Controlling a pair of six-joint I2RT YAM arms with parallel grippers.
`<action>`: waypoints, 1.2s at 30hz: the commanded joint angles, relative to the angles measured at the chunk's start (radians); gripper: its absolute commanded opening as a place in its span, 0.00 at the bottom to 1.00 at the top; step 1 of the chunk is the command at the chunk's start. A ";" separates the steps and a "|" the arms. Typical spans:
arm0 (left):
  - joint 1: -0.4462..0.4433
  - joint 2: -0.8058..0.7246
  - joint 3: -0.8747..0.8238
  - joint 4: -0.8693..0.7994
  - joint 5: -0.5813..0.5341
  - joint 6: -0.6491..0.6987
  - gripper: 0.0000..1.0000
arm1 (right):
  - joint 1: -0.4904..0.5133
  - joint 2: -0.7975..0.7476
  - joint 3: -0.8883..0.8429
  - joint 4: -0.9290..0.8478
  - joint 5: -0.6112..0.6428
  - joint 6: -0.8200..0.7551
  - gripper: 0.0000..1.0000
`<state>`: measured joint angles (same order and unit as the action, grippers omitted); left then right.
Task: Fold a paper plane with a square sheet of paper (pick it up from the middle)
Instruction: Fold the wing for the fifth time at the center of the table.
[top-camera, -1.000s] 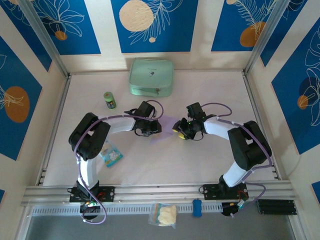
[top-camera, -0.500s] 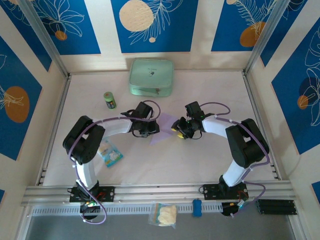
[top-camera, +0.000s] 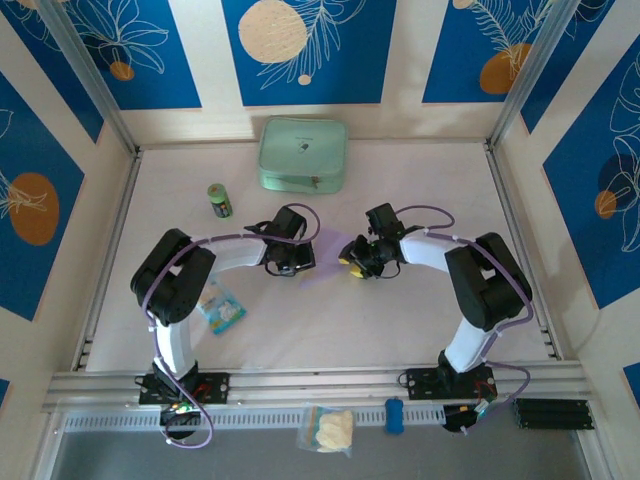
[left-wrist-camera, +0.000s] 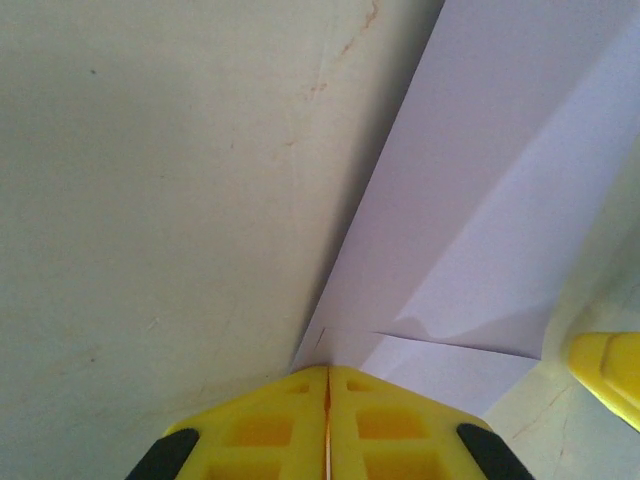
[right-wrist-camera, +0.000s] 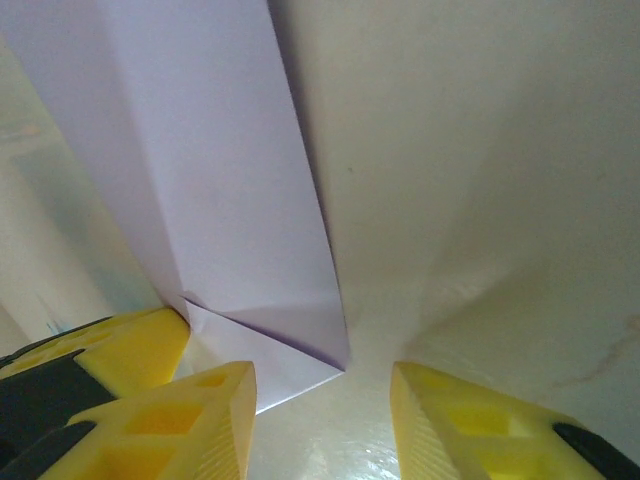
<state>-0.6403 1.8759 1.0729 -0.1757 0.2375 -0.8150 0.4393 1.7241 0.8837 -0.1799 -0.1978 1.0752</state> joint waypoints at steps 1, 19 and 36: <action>-0.007 0.021 -0.022 -0.049 -0.039 -0.015 0.09 | 0.009 0.026 0.023 0.005 -0.045 0.013 0.39; 0.041 0.007 -0.114 0.094 0.092 -0.162 0.10 | 0.035 0.058 0.062 -0.018 -0.040 0.005 0.38; 0.055 0.003 -0.118 0.074 0.097 -0.157 0.10 | 0.029 0.017 0.017 0.103 -0.060 -0.005 0.37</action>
<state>-0.5964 1.8668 0.9882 -0.0284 0.3408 -0.9646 0.4694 1.7702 0.9215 -0.0998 -0.2321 1.0775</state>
